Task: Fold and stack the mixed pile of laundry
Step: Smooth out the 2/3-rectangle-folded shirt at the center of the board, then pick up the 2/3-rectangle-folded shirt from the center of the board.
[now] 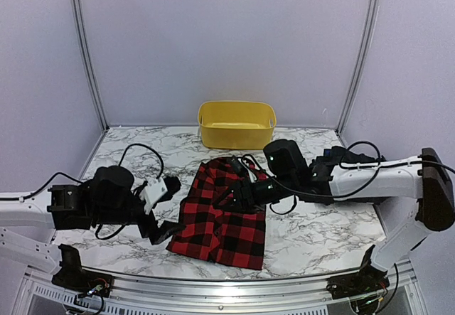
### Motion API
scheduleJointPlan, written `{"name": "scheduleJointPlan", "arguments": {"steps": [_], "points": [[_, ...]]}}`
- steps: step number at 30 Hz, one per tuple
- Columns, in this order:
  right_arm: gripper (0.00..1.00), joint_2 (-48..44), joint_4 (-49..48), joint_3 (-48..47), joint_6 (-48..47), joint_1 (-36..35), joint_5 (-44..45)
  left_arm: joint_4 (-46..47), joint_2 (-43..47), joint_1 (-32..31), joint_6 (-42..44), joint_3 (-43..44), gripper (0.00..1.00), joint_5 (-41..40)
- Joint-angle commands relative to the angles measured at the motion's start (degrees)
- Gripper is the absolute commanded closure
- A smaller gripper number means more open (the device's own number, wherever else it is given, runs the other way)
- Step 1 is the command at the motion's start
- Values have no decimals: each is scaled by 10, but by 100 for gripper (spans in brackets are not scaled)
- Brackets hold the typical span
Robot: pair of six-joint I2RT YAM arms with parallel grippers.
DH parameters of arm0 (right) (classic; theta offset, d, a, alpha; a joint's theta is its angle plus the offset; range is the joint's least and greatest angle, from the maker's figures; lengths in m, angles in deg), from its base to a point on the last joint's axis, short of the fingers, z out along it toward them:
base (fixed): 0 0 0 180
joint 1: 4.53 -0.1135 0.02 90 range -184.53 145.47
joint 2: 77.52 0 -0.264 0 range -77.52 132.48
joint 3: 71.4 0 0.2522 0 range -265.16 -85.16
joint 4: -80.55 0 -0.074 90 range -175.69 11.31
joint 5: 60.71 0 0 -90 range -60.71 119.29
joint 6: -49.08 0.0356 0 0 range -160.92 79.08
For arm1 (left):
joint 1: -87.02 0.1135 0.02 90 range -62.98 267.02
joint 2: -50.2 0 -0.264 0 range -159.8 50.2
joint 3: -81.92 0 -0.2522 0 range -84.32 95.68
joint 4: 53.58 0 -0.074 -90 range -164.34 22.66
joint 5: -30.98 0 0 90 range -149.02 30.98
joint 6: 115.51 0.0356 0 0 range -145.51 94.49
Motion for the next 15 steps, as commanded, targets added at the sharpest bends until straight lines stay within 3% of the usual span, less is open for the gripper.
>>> {"name": "scheduleJointPlan", "arguments": {"steps": [1,7,15], "points": [[43,53,127,-59,-81,16,16,-56,-30,-105,126,-35,5,-154],[52,134,132,-131,-108,27,10,-29,-127,-213,171,-21,9,-257],[72,202,130,-174,-143,73,-19,57,-202,-253,260,-15,15,-273]]}}
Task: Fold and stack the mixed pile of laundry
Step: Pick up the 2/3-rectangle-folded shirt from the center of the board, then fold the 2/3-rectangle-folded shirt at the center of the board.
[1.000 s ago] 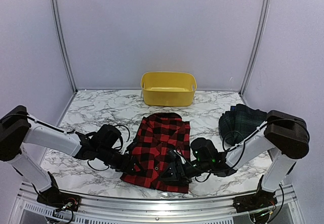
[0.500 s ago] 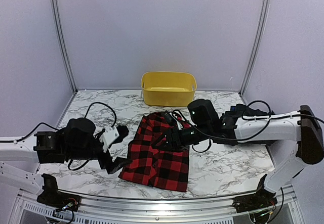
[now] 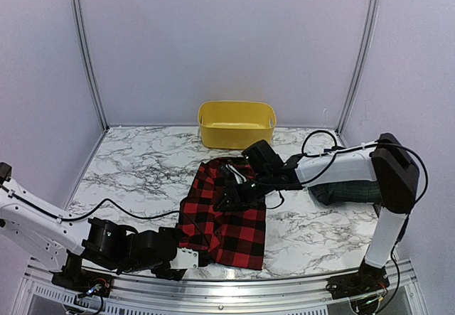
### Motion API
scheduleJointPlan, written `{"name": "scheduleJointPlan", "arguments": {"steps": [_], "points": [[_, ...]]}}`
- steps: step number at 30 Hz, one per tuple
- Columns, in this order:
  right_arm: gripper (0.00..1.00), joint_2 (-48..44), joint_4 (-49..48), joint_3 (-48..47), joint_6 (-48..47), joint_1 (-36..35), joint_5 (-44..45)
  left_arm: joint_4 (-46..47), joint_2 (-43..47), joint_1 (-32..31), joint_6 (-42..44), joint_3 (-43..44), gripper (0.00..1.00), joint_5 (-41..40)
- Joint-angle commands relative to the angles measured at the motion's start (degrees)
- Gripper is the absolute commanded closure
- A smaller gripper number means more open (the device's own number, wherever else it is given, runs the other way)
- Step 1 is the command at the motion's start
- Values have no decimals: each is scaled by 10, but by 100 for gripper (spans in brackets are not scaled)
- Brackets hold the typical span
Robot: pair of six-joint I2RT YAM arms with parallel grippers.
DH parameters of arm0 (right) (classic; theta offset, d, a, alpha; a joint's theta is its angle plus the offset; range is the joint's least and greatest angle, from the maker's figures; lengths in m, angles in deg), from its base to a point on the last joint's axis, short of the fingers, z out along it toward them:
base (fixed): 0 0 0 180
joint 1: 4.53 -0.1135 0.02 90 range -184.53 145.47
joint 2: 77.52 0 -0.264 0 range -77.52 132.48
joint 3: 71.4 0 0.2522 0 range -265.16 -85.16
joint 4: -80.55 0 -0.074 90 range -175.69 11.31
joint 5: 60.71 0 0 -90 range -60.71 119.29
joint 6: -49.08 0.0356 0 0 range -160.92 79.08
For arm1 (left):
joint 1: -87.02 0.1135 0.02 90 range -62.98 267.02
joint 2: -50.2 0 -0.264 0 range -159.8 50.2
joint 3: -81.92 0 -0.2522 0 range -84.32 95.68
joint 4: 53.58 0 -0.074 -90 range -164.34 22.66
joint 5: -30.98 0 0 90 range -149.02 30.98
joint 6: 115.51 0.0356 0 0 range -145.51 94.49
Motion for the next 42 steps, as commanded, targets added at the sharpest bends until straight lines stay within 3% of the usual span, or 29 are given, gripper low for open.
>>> {"name": "scheduleJointPlan", "arguments": {"steps": [1,7,13,18,22,27,32,37,42], "points": [[74,32,14,-52,-41,27,-17,61,-32,-11,69,12,15,-22],[80,93,20,-83,-72,34,-37,121,-104,-16,100,26,25,-22],[84,135,12,-77,-83,35,-45,190,-170,-17,152,34,44,-80],[85,141,-1,-55,-88,34,-47,189,-196,-18,156,53,71,-88],[86,134,-10,-37,-88,31,-50,119,-175,-24,130,89,98,-91],[85,92,2,-34,-75,13,-54,-35,-94,-50,50,140,100,-7],[73,10,29,-40,-72,27,-46,-162,-35,-56,-34,187,100,64],[75,40,42,-44,-104,25,-65,-230,-21,-56,-68,229,100,114],[78,70,-28,0,-77,-45,-87,-265,-33,-32,-96,274,100,163]]}}
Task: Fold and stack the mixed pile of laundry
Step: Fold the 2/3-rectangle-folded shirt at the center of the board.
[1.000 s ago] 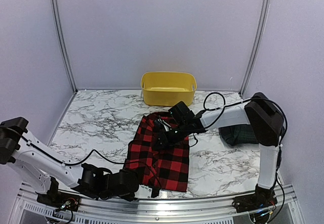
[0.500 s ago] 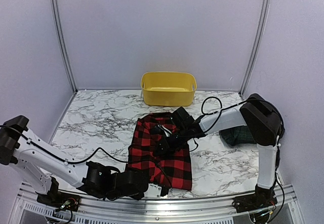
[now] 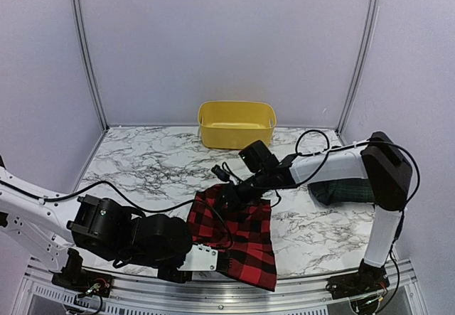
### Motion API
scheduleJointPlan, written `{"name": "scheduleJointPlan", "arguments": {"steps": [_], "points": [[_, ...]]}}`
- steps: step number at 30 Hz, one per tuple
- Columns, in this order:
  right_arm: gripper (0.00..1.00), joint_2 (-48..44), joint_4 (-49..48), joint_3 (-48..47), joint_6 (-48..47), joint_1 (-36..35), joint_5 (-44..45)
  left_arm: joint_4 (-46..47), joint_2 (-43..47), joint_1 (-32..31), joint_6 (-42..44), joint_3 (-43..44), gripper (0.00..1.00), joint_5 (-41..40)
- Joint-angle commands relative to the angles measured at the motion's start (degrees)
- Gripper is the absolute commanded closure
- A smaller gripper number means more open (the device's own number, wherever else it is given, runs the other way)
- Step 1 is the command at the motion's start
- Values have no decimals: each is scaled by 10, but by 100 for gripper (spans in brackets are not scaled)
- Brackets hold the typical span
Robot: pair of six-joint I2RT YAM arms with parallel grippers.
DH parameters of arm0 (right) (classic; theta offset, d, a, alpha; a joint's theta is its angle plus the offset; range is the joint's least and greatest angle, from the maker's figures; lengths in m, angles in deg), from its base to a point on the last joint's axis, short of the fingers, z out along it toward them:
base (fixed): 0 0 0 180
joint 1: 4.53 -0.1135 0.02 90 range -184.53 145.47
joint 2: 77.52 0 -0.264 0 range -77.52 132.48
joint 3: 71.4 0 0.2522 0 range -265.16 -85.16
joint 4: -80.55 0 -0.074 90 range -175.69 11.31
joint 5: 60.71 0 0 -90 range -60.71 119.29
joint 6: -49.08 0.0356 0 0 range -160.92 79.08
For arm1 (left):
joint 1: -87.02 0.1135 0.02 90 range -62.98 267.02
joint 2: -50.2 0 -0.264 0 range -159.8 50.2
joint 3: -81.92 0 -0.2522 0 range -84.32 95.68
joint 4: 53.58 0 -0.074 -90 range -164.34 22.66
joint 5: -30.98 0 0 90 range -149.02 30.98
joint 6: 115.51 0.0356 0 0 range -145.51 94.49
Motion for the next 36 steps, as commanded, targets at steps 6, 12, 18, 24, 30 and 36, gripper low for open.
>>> {"name": "scheduleJointPlan", "arguments": {"steps": [6,12,18,24,30,36], "points": [[82,66,-121,74,63,-132,-32,-82,4,83,-45,78,100,110],[81,43,-150,75,106,-162,-46,-92,4,110,-23,82,100,138],[62,1,10,-13,11,-108,-20,-94,12,125,-10,76,100,185],[50,-10,75,-90,-45,-12,-9,-93,-1,160,7,82,100,215],[56,59,95,-137,-63,57,17,-87,-54,213,31,108,100,221],[67,152,108,-163,-94,66,-8,-58,-117,267,44,146,100,234]]}}
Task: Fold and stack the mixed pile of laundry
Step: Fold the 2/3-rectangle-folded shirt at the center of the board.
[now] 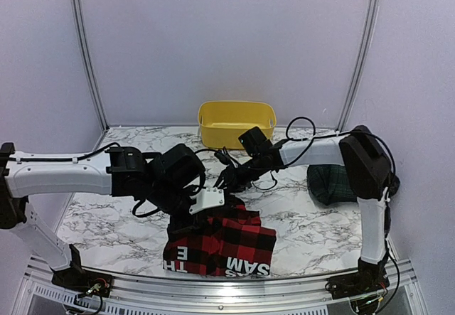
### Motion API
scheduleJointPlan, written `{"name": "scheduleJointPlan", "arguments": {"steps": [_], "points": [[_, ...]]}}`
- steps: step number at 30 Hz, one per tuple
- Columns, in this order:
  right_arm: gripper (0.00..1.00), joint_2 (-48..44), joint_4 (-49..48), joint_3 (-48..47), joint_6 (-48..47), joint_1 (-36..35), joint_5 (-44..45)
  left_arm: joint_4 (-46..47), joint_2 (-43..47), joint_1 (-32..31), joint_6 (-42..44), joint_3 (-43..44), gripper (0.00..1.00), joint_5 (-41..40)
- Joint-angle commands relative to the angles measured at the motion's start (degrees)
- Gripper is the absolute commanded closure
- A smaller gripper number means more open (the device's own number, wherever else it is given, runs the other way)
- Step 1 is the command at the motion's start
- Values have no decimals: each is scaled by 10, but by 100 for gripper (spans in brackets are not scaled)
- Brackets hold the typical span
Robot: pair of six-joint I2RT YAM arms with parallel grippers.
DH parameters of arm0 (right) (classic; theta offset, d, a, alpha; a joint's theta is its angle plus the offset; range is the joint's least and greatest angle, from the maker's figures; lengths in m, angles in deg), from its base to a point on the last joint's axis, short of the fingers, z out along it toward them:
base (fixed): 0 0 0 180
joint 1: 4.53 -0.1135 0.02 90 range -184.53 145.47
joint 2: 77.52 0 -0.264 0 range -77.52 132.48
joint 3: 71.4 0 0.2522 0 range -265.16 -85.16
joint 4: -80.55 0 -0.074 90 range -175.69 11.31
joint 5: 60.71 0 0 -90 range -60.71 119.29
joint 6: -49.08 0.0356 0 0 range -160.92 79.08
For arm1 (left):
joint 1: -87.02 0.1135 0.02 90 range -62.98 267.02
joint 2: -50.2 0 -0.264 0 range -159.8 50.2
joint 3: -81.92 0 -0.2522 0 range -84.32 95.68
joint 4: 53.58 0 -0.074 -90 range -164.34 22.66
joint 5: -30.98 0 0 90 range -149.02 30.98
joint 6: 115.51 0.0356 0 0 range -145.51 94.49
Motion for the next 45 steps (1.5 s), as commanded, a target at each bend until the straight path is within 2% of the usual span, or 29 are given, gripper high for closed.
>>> {"name": "scheduleJointPlan", "arguments": {"steps": [1,5,13,26,31,35,40,45], "points": [[69,61,35,-6,-36,-4,-16,33,-37,40,19,32,100,21],[76,87,16,18,-44,-4,-45,58,-81,84,29,40,100,46],[82,91,13,14,-45,-3,-99,66,-147,145,48,82,100,71],[80,91,84,-32,-85,14,-137,74,-197,181,60,133,100,75],[69,75,106,-80,-78,43,-138,73,-176,180,61,131,100,100],[66,64,104,-116,-59,76,-150,73,-167,181,62,112,100,103],[69,110,150,-153,-85,88,-138,73,-182,180,59,117,100,108],[75,145,139,-130,-93,87,-155,76,-192,184,58,134,100,106]]}}
